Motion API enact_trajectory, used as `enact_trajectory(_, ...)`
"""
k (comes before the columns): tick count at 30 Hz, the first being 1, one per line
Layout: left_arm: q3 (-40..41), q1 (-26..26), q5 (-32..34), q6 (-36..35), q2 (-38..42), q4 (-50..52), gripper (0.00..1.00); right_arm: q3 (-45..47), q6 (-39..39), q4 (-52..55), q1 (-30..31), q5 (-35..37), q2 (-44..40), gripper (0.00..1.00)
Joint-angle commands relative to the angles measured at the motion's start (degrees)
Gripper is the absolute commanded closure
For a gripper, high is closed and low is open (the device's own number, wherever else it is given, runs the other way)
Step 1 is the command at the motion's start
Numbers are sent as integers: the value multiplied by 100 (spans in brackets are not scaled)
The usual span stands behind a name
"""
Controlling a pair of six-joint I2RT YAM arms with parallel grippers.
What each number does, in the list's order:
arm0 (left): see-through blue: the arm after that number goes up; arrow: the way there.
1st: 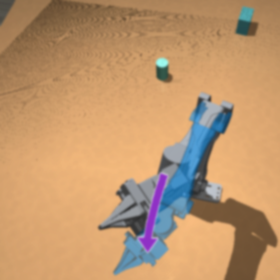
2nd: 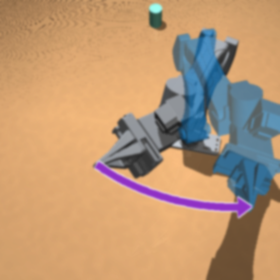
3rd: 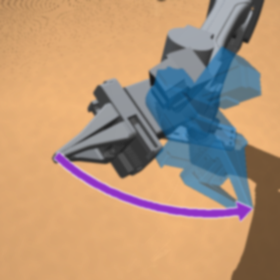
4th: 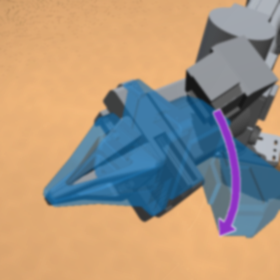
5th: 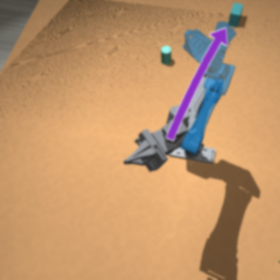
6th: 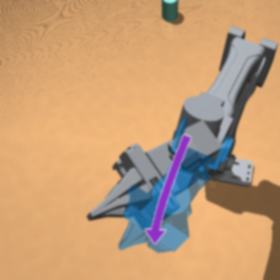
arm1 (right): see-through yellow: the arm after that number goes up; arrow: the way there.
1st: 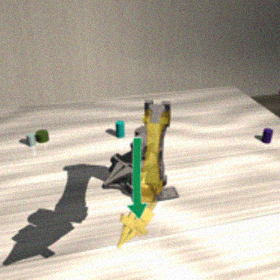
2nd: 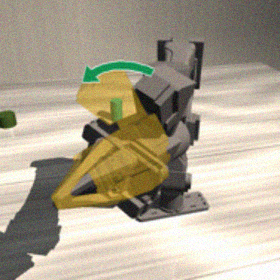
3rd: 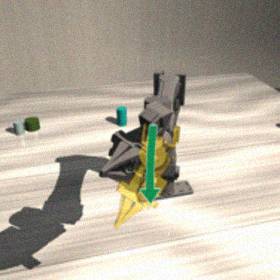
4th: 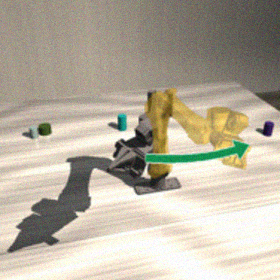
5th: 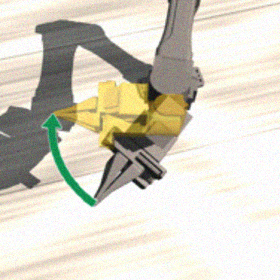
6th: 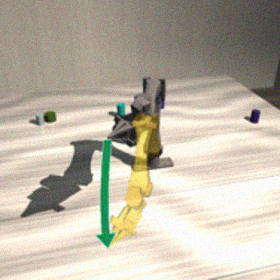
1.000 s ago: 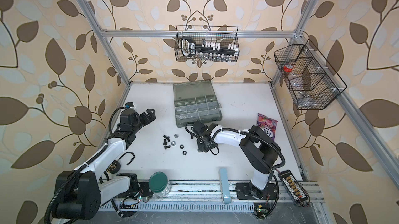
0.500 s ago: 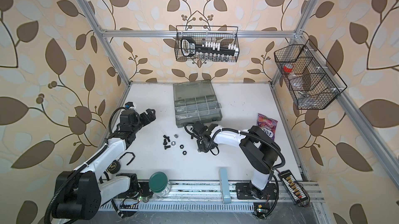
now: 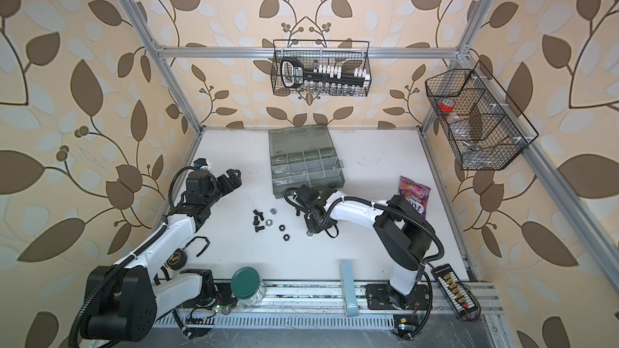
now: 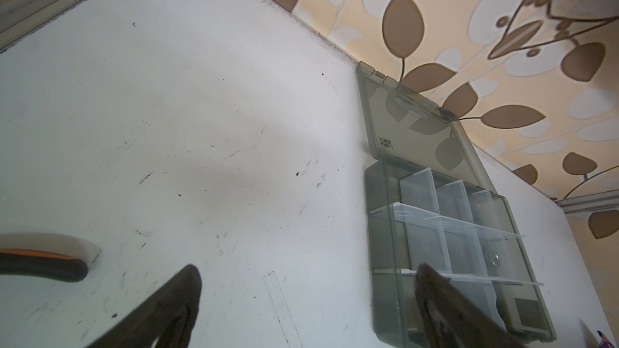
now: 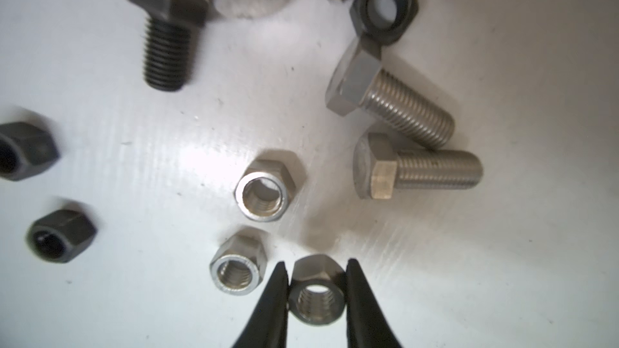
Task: Sort the screws and nuts into containers
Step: Pick up the nut from the center of the table, then place the nut into the container.
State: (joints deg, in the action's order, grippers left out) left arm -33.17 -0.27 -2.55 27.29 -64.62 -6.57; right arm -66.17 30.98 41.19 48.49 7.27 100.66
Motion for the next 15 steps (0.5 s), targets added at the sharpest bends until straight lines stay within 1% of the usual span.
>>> enact_trajectory(1, -135, 54, 100, -5, 86, -39, 1, -445, -144, 311, -122, 315, -271, 85)
enact_trajectory(4, -112, 54, 101, 4, 99, -46, 1, -748, -241, 294, -439, 434, -267, 86)
enact_trajectory(8, -122, 52, 66, 13, 99, -46, 1, -1269, -504, 241, -858, 843, -143, 87)
enact_trajectory(9, -133, 54, 58, 21, 99, -36, 1, -1380, -555, 212, -1062, 883, -110, 87)
enact_trajectory(15, -117, 47, -21, 99, 99, -72, 1, -2094, -931, -167, -1789, 757, 237, 87)
